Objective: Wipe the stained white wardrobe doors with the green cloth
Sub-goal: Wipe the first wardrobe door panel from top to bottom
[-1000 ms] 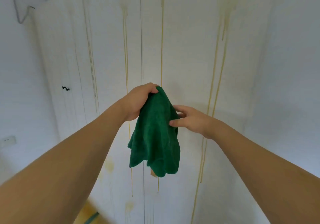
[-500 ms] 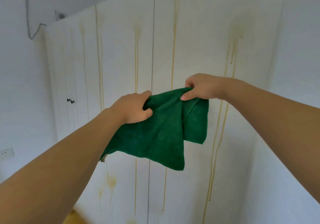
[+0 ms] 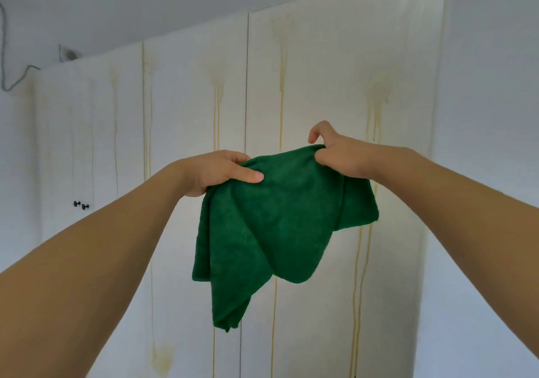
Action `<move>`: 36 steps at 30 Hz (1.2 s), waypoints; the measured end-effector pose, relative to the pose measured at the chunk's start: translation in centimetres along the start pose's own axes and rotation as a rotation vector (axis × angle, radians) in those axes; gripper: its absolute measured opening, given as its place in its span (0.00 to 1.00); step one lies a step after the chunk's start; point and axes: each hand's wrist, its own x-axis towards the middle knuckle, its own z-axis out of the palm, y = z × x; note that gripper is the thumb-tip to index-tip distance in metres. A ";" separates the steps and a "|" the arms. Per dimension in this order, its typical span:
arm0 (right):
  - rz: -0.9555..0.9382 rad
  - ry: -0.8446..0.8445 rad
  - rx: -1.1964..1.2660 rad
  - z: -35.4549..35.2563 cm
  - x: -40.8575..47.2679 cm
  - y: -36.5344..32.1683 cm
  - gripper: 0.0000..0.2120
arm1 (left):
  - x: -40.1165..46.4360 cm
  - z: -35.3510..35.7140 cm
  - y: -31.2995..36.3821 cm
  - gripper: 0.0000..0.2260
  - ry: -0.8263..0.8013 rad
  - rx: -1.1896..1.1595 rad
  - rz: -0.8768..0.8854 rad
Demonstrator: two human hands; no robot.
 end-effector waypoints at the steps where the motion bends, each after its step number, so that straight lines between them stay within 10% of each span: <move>1: -0.010 -0.035 -0.051 -0.1 -0.1 -0.3 0.19 | 0.2 -0.7 -0.1 0.17 -0.047 0.027 -0.026; 7: -0.258 0.023 -0.678 0.6 2.0 -2.0 0.24 | 2.7 -5.3 -1.7 0.14 0.056 -0.145 0.077; 16: -0.242 0.054 -0.511 0.4 4.4 -2.8 0.19 | 6.1 -8.4 -1.0 0.18 0.072 -0.055 0.134; 19: -0.205 0.080 -0.375 0.6 4.9 -2.5 0.07 | 6.9 -8.5 -0.8 0.16 0.034 0.006 0.125; 25: -0.158 0.616 -0.059 -0.2 6.4 -2.3 0.13 | 7.9 -6.7 -0.6 0.16 0.060 -0.049 0.115; 30: 0.151 0.621 0.594 -2.7 5.9 -3.5 0.22 | 8.4 -5.0 0.5 0.15 0.086 0.038 0.254; 36: 0.280 0.566 1.178 -3.9 5.4 -4.3 0.06 | 8.4 -3.4 2.6 0.12 0.152 0.460 0.292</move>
